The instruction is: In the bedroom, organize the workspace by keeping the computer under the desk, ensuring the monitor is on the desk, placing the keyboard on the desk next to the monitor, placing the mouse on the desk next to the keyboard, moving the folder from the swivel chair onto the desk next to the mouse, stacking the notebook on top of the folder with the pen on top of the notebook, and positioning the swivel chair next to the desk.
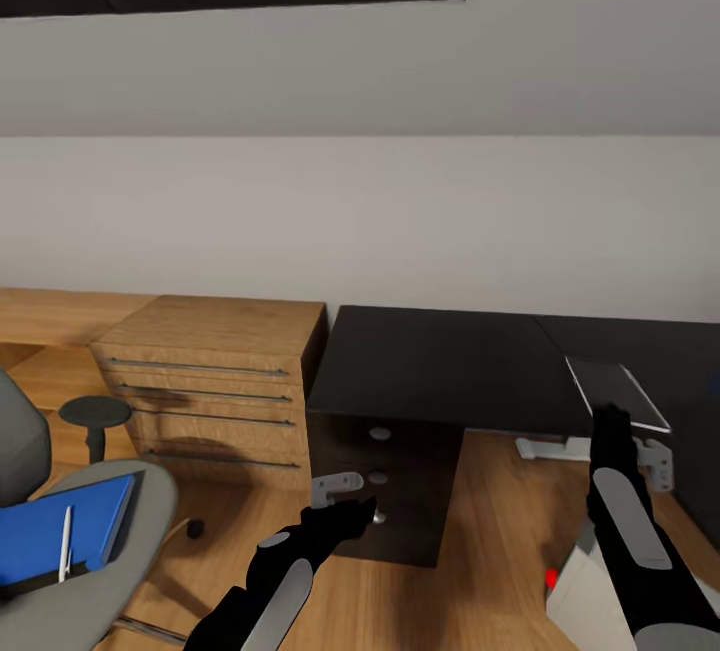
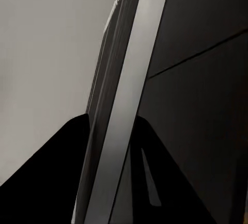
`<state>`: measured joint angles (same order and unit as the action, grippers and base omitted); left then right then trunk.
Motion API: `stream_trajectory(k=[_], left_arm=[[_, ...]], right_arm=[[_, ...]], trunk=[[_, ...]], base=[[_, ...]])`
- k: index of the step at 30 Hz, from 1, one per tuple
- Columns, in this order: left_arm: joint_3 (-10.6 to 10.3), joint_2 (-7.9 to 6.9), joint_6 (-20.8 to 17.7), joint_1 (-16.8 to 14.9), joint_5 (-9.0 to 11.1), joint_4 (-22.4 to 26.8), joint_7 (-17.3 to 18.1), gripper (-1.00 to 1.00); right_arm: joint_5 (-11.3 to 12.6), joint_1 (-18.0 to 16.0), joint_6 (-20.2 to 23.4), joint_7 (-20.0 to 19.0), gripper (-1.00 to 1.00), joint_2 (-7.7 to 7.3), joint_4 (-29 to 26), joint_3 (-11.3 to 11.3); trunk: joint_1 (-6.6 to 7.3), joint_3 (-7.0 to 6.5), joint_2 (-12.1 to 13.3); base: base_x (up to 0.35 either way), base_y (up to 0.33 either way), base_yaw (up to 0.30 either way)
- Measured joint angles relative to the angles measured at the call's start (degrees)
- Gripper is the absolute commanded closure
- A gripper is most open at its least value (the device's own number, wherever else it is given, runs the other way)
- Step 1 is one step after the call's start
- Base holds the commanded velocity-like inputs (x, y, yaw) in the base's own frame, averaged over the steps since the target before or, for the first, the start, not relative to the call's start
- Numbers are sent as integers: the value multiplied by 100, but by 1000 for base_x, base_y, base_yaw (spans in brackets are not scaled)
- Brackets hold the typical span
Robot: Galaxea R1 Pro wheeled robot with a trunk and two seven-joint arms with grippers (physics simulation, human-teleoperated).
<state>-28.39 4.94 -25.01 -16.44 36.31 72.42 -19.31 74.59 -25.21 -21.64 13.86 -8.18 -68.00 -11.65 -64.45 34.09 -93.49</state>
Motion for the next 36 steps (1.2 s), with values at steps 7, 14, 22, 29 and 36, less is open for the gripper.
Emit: stream_trajectory(k=[7,14,22,29,36], left_arm=[[0,0,-2,0,0,0,0,-100],[0,-4,-2,2,-3,-28,7,-100],[1,-1,-2,2,-1,-68,9,-100],[0,0,-2,1,-3,-131,10,-100],[1,0,-2,-1,-8,-153,9,-100]], right_arm=[[-1,157,71,4,100,226,-330,92],[-21,251,118,-33,100,302,-426,395],[-47,448,287,-608,100,305,-434,709],[-64,575,707,-717,100,308,-482,744],[-76,612,905,-739,100,335,-511,811]], trunk=[[44,-36,82],[44,-36,82],[44,-36,82],[44,-36,82],[44,-36,82]], base=[[0,0,0],[0,0,0],[0,0,0],[0,0,0],[0,0,0]])
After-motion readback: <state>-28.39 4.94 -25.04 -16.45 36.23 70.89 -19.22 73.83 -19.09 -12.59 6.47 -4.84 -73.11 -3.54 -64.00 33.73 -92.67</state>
